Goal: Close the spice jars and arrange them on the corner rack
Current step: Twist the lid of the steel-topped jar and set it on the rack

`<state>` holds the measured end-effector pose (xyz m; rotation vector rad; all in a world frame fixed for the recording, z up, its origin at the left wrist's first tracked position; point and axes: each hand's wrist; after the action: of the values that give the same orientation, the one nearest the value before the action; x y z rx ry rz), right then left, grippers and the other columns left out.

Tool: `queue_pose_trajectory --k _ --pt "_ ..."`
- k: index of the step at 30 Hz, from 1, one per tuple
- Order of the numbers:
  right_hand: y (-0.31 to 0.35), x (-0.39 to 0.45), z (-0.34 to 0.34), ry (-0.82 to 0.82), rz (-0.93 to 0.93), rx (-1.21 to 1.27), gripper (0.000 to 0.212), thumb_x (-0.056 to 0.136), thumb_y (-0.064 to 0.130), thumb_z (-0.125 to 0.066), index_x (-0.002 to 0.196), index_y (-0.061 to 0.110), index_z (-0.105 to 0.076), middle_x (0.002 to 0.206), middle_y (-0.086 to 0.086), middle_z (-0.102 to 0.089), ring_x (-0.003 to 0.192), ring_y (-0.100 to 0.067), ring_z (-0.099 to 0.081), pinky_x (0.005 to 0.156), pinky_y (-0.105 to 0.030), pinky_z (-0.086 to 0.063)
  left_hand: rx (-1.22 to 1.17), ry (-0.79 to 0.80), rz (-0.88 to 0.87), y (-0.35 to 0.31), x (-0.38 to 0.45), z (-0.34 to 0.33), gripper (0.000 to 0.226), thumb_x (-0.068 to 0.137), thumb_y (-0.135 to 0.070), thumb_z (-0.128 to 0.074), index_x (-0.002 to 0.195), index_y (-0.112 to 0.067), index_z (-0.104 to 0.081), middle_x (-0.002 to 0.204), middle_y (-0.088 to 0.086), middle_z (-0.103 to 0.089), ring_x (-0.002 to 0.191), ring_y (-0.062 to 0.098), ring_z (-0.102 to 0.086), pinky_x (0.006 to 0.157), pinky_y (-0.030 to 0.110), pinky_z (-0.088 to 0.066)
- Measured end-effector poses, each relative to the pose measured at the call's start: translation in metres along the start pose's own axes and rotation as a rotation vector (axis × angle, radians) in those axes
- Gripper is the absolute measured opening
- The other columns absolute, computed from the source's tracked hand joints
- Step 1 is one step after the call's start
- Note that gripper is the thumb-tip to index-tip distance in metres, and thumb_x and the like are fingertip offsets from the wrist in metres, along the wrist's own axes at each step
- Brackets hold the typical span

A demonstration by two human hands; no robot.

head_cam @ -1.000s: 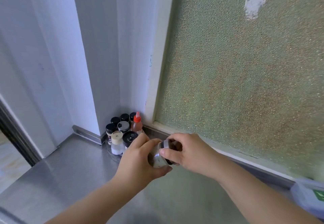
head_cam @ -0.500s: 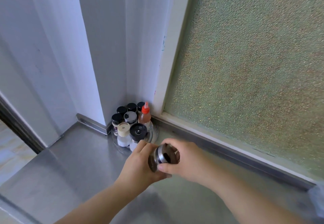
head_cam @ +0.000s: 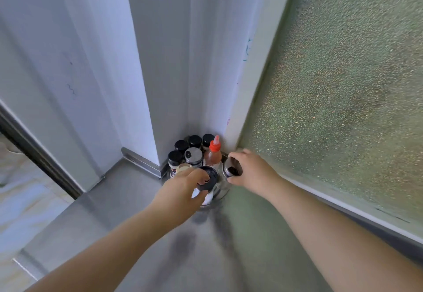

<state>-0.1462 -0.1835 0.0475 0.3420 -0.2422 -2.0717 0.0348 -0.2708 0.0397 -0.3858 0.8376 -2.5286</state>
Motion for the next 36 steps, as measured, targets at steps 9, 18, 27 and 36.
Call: queue_pose_trajectory --k 9,18,27,36 --pt "-0.007 0.037 -0.055 0.134 -0.039 -0.008 0.069 0.079 0.023 -0.068 0.14 0.017 -0.035 0.13 -0.01 -0.043 0.119 -0.03 -0.05 0.099 -0.035 -0.041 0.019 -0.005 -0.015 0.02 -0.008 0.008 0.028 0.086 -0.022 -0.055 0.114 -0.023 -0.053 0.105 -0.011 -0.055 0.084 0.007 -0.057 0.077 0.022 -0.047" --pt "-0.003 0.02 -0.051 0.146 -0.091 0.053 0.083 0.08 0.035 -0.064 0.147 0.022 -0.018 0.142 -0.01 -0.035 0.126 -0.028 -0.045 0.103 -0.038 -0.04 0.023 0.02 -0.005 0.01 -0.005 0.004 0.028 0.086 -0.026 -0.055 0.113 -0.026 -0.051 0.106 -0.012 -0.055 0.088 0.008 -0.057 0.081 0.023 -0.049" --pt "-0.047 -0.114 0.033 -0.008 -0.116 0.163 0.061 0.085 0.035 -0.062 0.14 0.023 -0.038 0.134 -0.001 -0.051 0.117 -0.015 -0.05 0.094 -0.023 -0.035 -0.053 0.068 -0.244 -0.083 0.011 -0.05 0.022 0.081 -0.019 -0.061 0.103 -0.017 -0.058 0.084 -0.011 -0.049 0.077 0.011 -0.054 0.072 0.026 -0.046" --pt "-0.168 -0.335 0.068 -0.11 -0.514 0.207 0.056 0.086 0.034 -0.062 0.136 0.022 -0.043 0.131 -0.001 -0.055 0.112 -0.012 -0.055 0.082 -0.011 -0.033 -0.145 0.377 -0.506 -0.23 -0.029 -0.173 0.022 0.083 -0.023 -0.059 0.105 -0.019 -0.055 0.088 -0.009 -0.051 0.078 0.009 -0.055 0.064 0.013 -0.038"
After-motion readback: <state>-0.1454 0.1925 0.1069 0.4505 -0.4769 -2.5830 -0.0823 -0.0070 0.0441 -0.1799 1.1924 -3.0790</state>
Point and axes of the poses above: each hand's wrist, its own x-axis towards the middle knuckle, its own z-axis out of the back of the hand, y = z × x
